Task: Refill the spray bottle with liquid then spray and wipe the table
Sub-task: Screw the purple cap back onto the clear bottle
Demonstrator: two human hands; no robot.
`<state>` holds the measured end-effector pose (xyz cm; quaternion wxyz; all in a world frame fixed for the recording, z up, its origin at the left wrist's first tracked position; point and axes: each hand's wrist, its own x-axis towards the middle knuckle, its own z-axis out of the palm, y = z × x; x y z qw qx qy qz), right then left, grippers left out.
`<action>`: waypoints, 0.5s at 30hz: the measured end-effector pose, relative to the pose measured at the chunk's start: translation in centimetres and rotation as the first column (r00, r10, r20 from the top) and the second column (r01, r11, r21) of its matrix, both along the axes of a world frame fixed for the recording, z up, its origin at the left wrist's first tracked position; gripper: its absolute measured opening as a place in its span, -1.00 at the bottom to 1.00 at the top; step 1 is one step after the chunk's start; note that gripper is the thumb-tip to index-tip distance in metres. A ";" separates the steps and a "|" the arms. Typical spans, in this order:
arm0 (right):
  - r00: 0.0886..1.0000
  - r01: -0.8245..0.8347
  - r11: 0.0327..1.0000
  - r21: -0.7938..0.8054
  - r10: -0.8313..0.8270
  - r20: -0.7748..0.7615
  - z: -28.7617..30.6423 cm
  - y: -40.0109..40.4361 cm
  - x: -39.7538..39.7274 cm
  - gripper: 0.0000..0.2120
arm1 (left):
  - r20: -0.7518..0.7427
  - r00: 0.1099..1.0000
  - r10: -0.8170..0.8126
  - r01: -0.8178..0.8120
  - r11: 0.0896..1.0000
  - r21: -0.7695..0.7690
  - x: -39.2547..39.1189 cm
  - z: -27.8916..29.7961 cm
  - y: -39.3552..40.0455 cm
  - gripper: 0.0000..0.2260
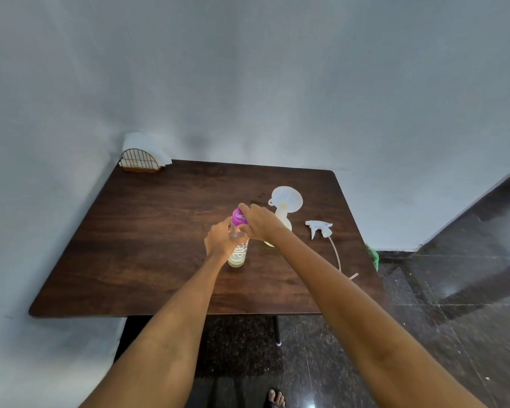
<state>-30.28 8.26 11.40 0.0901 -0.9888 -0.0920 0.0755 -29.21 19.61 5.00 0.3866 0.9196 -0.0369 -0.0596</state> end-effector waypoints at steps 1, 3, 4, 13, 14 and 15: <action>1.000 0.021 0.999 0.026 -0.021 -0.005 0.0 0.2 0.0 -0.55 | -0.005 1.000 -0.010 0.010 1.000 -0.001 0.1 0.0 0.1 -0.63; 0.998 0.060 0.994 0.092 -0.057 -0.028 0.0 0.4 0.1 -0.51 | -0.033 0.999 -0.036 0.035 0.999 -0.039 0.3 -0.1 0.5 -0.61; 0.997 0.075 0.989 0.127 -0.070 -0.040 -0.2 0.4 0.1 -0.48 | -0.056 0.997 -0.045 0.041 0.996 -0.077 0.3 -0.2 0.6 -0.60; 1.000 -0.005 0.965 0.263 0.004 0.003 -1.1 0.3 2.2 -0.49 | -0.016 0.999 0.035 -0.038 0.942 -0.333 0.3 -1.9 1.7 -0.48; 1.000 -0.013 0.962 0.271 0.011 0.009 -1.0 0.4 2.7 -0.48 | -0.014 0.998 0.053 -0.055 0.940 -0.338 0.6 -1.9 1.8 -0.48; 1.000 -0.027 0.959 0.281 0.023 0.019 -0.9 0.5 3.3 -0.48 | -0.008 0.998 0.066 -0.065 0.941 -0.332 1.2 -1.7 2.0 -0.48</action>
